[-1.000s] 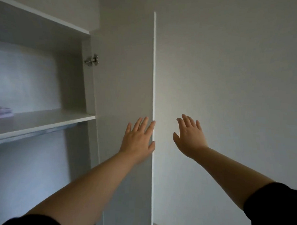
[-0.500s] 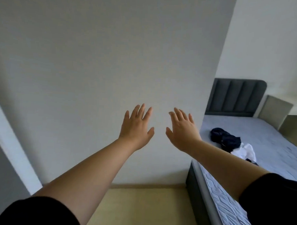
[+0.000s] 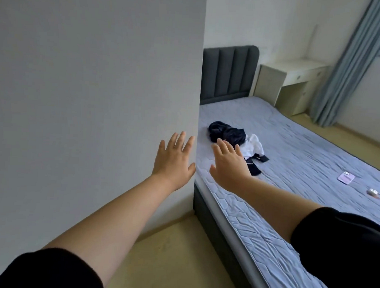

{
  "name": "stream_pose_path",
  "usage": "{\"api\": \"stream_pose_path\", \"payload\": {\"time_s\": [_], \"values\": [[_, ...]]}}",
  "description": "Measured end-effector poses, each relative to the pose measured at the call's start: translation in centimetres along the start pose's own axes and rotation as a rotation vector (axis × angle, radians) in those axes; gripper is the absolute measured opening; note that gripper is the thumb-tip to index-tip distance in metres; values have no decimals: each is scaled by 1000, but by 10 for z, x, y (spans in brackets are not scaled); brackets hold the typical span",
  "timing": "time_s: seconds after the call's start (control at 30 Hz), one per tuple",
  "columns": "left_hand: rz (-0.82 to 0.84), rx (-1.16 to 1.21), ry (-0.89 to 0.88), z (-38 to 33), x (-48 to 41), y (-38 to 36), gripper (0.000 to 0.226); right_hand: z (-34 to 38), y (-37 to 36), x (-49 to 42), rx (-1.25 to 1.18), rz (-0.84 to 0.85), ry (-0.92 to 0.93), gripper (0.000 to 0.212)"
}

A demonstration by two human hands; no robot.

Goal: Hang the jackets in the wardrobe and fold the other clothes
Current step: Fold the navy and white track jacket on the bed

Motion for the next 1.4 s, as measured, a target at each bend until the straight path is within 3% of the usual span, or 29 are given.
{"api": "stream_pose_path", "payload": {"time_s": [0.23, 0.47, 0.9, 1.23, 1.4], "values": [[116, 108, -179, -27, -119, -65, 72, -84, -42, -65, -79, 60, -267, 63], [201, 201, -285, -91, -212, -129, 71, -177, -86, -112, -121, 45, -411, 58], [444, 396, -281, -208, -383, -271, 70, -348, -218, -207, -313, 139, -680, 53], [706, 539, -243, -296, -490, -462, 68, -459, -375, -274, -357, 182, -845, 55], [864, 435, -305, -338, -509, -578, 71, -495, -479, -280, -372, 279, -916, 54]]}}
Point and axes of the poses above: each hand's wrist, its own x-axis away from the middle knuckle, its own y-axis out of the back of the hand, z = x × y, the point moved 3 cm from there along -x, towards the middle knuckle, and after that the axes turned 4 degrees about -x, right-handed, at the moved point
